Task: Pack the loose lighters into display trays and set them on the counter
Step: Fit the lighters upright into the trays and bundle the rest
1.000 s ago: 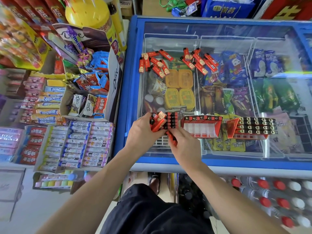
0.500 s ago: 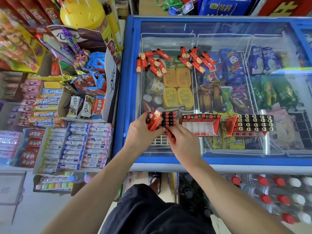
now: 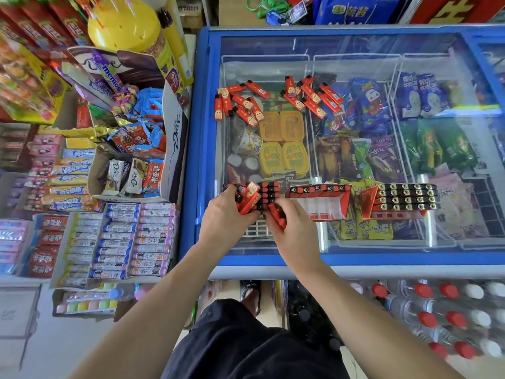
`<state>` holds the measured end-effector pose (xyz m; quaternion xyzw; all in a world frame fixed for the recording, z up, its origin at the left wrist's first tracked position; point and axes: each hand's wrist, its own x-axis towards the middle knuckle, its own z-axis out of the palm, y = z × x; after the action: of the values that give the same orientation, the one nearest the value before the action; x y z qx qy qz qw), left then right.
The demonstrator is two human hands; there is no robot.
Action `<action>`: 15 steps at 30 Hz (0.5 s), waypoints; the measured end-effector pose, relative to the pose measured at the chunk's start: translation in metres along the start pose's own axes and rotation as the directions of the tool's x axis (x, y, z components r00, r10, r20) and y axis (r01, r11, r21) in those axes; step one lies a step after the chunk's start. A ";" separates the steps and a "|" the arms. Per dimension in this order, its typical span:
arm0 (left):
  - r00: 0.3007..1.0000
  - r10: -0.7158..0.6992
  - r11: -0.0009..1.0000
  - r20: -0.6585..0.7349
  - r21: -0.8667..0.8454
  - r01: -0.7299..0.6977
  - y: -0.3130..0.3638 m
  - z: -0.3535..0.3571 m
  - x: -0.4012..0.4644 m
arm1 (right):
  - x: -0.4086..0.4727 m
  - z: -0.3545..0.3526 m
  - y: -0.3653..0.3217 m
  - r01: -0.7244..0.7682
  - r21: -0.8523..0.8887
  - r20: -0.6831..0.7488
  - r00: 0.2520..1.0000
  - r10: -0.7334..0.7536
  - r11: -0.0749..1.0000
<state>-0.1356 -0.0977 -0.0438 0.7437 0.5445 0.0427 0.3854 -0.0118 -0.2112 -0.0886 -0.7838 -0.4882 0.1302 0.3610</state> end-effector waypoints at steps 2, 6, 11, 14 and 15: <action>1.000 0.005 0.998 -0.016 0.056 -0.005 0.001 0.002 0.000 | -0.002 -0.006 0.000 -0.026 0.039 -0.032 0.999 0.027 0.999; 1.000 -0.003 0.999 -0.022 0.053 0.004 0.003 0.003 0.001 | -0.001 -0.019 0.002 -0.073 0.061 -0.050 0.996 0.076 0.996; 0.999 0.007 0.996 -0.041 0.086 -0.004 0.006 0.004 0.001 | 0.004 -0.034 0.003 -0.139 0.043 -0.039 0.989 0.140 0.989; 0.999 0.007 0.995 -0.036 0.099 -0.004 0.007 0.003 0.002 | 0.008 -0.042 0.001 -0.190 0.031 0.018 0.982 0.189 0.981; 0.999 0.005 0.995 -0.037 0.099 -0.002 0.007 0.003 0.002 | 0.009 -0.045 0.000 -0.200 0.026 0.037 0.979 0.199 0.979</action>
<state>-0.1281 -0.0982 -0.0425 0.7619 0.5518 0.0304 0.3378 0.0180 -0.2230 -0.0557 -0.8212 -0.4112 0.1861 0.3491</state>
